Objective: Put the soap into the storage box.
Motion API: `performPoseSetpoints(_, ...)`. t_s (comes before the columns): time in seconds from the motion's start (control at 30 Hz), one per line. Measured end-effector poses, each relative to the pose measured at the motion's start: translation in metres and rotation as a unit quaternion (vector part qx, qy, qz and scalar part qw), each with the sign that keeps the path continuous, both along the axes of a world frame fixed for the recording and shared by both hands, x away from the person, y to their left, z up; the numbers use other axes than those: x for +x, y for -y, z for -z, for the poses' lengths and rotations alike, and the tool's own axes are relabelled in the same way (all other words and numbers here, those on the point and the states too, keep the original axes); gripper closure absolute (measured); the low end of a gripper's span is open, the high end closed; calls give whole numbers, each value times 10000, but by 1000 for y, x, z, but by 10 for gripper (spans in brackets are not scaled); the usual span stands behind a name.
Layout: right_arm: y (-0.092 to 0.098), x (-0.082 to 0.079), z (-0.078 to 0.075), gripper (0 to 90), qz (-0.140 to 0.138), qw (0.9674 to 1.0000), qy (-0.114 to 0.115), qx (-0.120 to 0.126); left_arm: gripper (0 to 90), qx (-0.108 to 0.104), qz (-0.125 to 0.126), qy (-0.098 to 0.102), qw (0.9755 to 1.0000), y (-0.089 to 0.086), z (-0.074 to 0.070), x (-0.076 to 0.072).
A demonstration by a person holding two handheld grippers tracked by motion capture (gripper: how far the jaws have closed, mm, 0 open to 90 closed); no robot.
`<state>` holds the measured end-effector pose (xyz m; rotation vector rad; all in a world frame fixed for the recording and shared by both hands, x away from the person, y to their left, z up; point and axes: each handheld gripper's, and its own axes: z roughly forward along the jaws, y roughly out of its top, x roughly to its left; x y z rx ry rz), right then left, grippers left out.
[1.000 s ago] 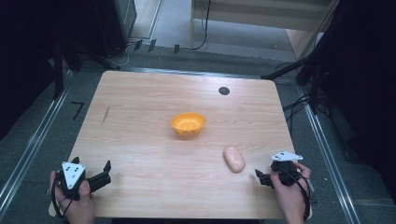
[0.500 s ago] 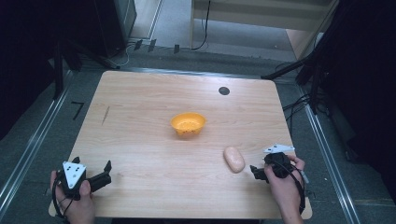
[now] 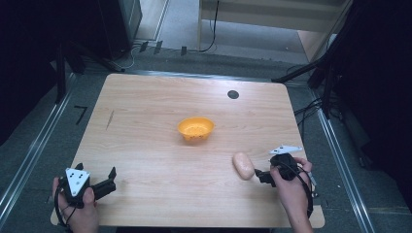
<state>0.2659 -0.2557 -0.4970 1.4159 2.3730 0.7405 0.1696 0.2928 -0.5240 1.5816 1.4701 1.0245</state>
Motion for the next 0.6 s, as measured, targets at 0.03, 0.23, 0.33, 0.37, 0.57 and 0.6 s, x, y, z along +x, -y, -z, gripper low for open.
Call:
performPoseSetpoints(0.03, -1, 1, -1, 145, -29, 10000, 2, -2, 0, 13, 3, -22, 10000, 0, 0, 0)
performPoseSetpoints(0.23, -11, 6, -4, 138, -87, 9999, -29, -43, 0, 28, 20, -21, 10000, 0, 0, 1)
performPoseSetpoints(0.33, -18, 8, -5, 136, -146, 9999, -34, -44, 0, 25, 17, -21, 10000, 0, 0, 1)
performPoseSetpoints(0.37, -20, 9, -6, 136, -150, 9999, -67, -49, 0, 30, 14, -23, 10000, 0, 0, 1)
performPoseSetpoints(0.57, -31, 12, -8, 135, -199, 9997, -80, -74, 0, 29, 14, -33, 10000, 1, 0, 1)
performPoseSetpoints(0.6, -33, 13, -9, 135, -218, 9997, -76, -76, 0, 34, 14, -34, 10000, 1, 0, 1)
